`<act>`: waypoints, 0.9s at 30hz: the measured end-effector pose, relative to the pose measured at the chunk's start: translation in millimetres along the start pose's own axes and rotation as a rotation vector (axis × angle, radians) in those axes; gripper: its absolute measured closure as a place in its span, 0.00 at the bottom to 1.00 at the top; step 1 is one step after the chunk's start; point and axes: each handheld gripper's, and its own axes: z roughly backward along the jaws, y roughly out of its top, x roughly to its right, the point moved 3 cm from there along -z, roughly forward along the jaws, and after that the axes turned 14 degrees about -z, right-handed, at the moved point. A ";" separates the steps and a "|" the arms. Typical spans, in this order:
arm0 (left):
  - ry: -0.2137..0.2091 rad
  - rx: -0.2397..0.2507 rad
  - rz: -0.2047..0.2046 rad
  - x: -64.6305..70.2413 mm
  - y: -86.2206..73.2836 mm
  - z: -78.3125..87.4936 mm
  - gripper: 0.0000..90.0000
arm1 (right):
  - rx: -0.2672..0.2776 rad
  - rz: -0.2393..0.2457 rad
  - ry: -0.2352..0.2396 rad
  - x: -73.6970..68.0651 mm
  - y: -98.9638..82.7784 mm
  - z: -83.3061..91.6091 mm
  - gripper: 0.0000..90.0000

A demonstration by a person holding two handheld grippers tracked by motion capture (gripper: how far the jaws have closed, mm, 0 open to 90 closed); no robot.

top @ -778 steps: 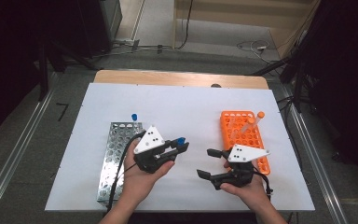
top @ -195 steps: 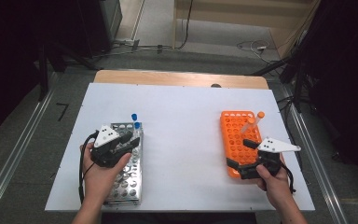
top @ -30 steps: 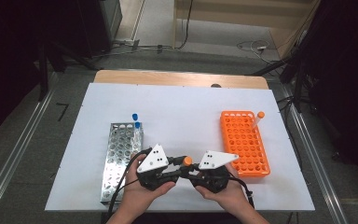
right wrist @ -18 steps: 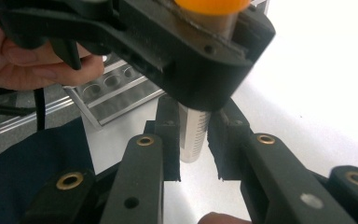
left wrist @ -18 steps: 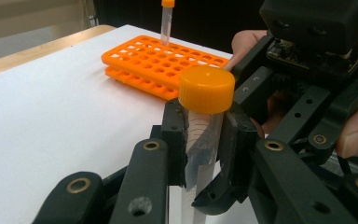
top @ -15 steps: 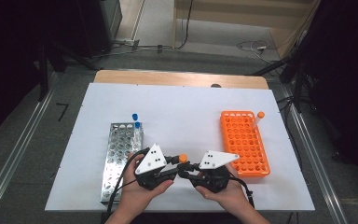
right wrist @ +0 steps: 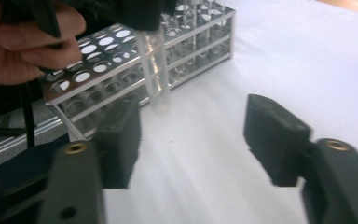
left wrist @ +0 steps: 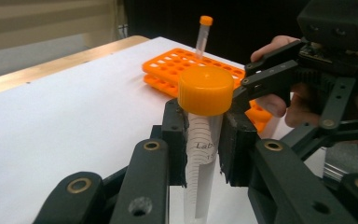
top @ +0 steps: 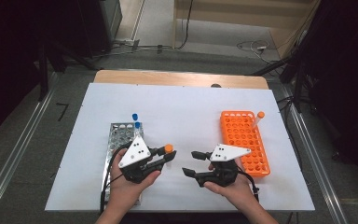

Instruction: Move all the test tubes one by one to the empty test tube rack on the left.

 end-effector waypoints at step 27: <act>0.214 0.018 0.051 -55.6 -11.6 53.8 0.84 | 0.044 -0.047 -0.048 35.5 3.5 20.8 0.00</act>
